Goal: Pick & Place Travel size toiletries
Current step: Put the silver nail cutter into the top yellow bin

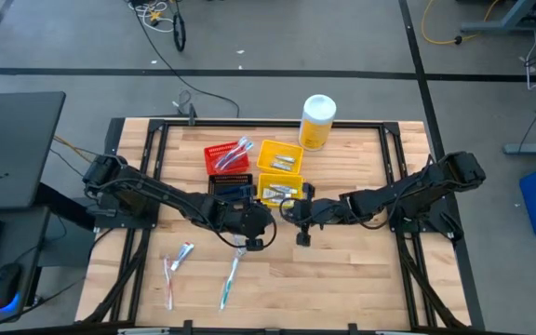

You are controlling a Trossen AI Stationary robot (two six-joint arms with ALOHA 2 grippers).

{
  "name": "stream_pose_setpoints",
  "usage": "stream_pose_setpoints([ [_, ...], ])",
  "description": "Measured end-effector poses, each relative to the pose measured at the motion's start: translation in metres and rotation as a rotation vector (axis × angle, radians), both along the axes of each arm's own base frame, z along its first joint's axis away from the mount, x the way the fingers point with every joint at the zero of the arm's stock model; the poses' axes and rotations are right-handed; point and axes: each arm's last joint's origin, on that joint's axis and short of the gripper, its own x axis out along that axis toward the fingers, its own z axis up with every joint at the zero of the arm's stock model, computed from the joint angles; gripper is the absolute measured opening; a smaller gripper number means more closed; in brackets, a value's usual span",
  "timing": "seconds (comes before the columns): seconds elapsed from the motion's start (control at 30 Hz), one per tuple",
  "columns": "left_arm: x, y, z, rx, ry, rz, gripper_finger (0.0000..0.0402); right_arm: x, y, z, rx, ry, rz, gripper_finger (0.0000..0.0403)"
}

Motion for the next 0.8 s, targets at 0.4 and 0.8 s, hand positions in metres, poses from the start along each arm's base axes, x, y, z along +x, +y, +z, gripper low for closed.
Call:
stream_pose_setpoints([
  [0.4,0.000,0.000,0.000,0.007,0.002,-0.002,0.0162,0.005,-0.082,-0.001,-0.060,-0.028,-0.446,0.0036],
  [0.8,0.000,0.000,0.000,0.021,0.005,-0.004,0.0162,0.023,-0.154,-0.045,0.080,-0.045,-0.367,0.0036],
])
